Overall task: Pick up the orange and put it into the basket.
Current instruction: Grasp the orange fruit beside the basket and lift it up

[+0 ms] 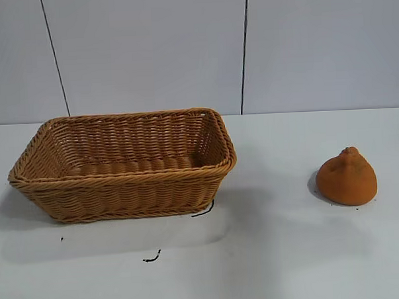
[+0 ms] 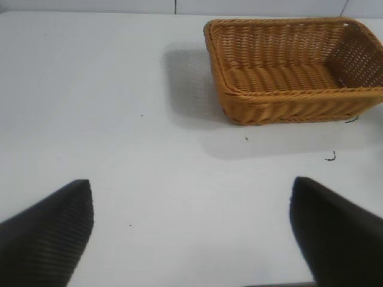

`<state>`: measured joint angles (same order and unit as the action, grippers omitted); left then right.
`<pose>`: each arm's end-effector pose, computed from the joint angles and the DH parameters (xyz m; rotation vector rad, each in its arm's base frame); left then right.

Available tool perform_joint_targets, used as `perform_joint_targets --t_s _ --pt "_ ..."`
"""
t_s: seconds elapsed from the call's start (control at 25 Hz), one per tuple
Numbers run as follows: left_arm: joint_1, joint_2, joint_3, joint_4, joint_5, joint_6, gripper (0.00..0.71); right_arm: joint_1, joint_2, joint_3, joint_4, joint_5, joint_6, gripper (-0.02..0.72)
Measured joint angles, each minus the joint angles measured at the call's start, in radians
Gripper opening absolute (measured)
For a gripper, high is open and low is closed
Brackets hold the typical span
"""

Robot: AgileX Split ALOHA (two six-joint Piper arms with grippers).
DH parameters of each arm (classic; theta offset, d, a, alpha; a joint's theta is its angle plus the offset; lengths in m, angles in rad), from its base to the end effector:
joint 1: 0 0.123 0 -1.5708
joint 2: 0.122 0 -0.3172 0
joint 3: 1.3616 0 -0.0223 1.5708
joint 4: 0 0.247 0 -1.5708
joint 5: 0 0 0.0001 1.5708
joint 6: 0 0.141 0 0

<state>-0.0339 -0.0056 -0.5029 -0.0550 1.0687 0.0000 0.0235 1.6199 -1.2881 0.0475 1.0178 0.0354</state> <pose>0.0020 -0.0069 0.2527 0.0377 2.0433 -0.0870 0.3416 0.0137 0.2631 0.0433 2.8334 0.0757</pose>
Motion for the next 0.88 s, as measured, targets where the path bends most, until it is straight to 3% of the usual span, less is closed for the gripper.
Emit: perform_joint_targets --t_s 0.28,0.76,0.88 --pt "0.000 0.000 0.000 0.000 0.001 0.000 0.639 0.000 0.278 -0.162 0.035 -0.003 -0.035 0.610" --pt "0.000 0.000 0.000 0.000 0.001 0.000 0.639 0.000 0.531 -0.170 0.053 -0.090 -0.048 0.606" --pt "0.000 0.000 0.000 0.000 0.001 0.000 0.639 0.000 0.543 -0.171 0.056 -0.107 -0.049 0.505"
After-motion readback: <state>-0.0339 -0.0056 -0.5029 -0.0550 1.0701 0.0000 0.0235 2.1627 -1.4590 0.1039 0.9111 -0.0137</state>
